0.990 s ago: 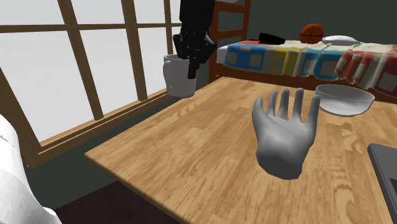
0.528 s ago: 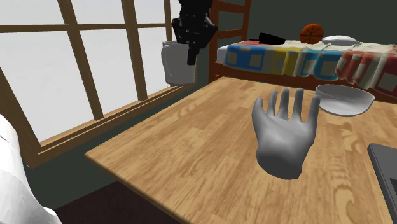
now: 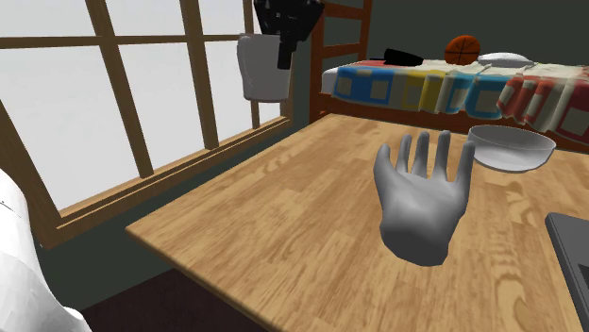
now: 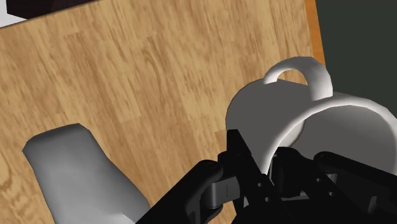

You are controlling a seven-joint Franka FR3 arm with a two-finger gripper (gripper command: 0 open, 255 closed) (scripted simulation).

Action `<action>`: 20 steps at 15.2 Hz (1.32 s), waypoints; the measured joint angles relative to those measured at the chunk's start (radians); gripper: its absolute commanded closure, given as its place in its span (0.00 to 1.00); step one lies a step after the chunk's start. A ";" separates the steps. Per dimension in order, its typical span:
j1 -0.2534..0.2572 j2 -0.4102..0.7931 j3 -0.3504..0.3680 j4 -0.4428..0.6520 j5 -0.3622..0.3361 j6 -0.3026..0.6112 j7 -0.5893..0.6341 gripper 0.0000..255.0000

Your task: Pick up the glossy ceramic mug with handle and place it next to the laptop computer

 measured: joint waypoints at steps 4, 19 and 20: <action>0.000 0.007 -0.002 0.063 -0.001 -0.055 0.006 1.00; -0.003 0.070 -0.008 0.325 -0.007 -0.254 0.026 1.00; -0.003 0.079 -0.006 0.350 -0.006 -0.270 0.030 1.00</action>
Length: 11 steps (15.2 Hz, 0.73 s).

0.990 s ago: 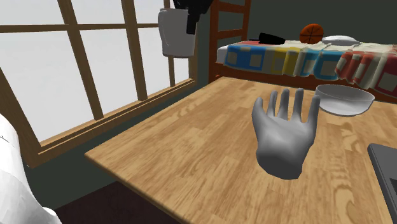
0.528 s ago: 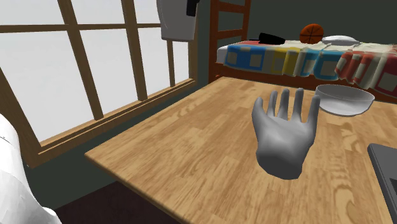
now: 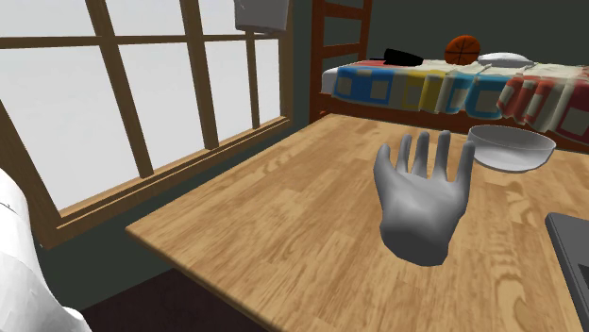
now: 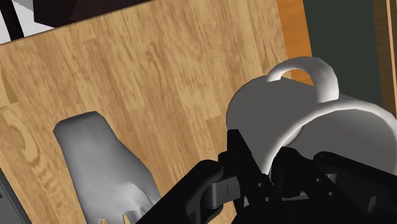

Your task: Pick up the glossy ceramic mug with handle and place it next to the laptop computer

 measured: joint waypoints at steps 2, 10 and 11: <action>0.000 0.011 0.000 0.038 0.000 -0.027 0.003 1.00; -0.001 0.078 -0.001 0.221 -0.002 -0.143 0.018 1.00; 0.000 0.086 0.000 0.244 -0.002 -0.157 0.021 1.00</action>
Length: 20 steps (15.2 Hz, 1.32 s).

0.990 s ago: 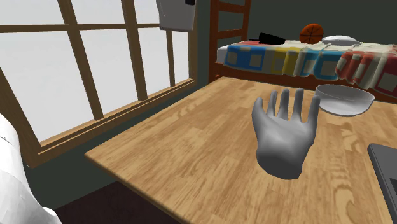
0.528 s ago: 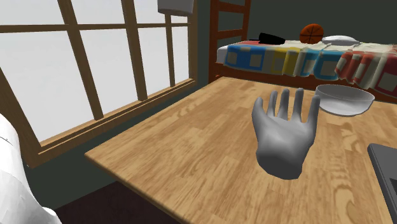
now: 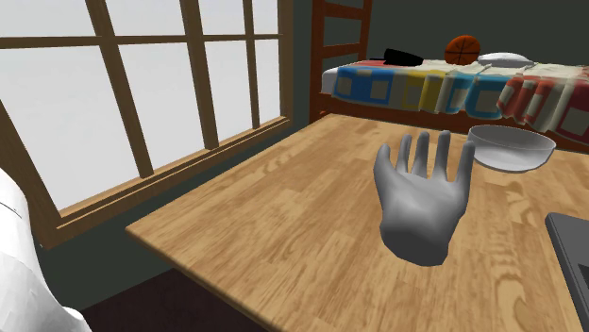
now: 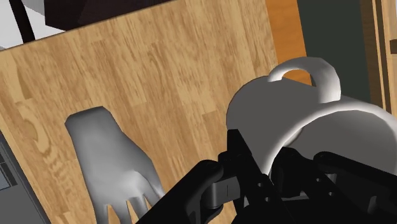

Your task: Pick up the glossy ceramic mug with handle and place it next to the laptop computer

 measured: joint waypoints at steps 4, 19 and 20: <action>0.000 0.042 0.001 0.105 -0.001 -0.063 0.010 1.00; -0.131 0.063 -0.240 0.148 -0.105 -0.112 -0.398 1.00; -0.143 0.083 -0.261 0.183 -0.111 -0.127 -0.432 1.00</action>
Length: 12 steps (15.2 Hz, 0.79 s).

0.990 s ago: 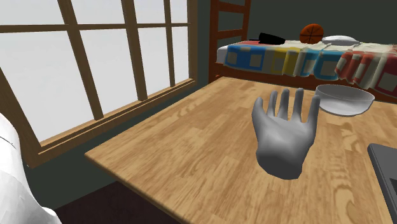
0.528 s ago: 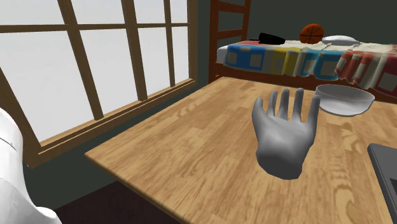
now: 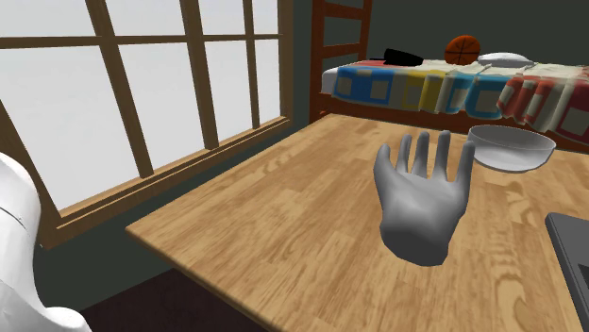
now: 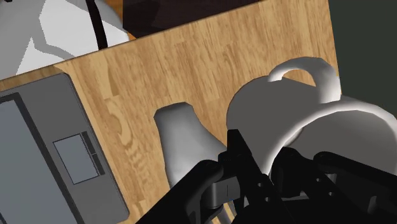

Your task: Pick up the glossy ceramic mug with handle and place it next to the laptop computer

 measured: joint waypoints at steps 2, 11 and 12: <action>-0.017 0.012 -0.028 0.007 -0.010 0.004 -0.050 1.00; -0.145 0.225 -0.191 0.265 -0.003 -0.050 -0.341 1.00; -0.165 0.251 -0.207 0.298 0.003 -0.059 -0.375 1.00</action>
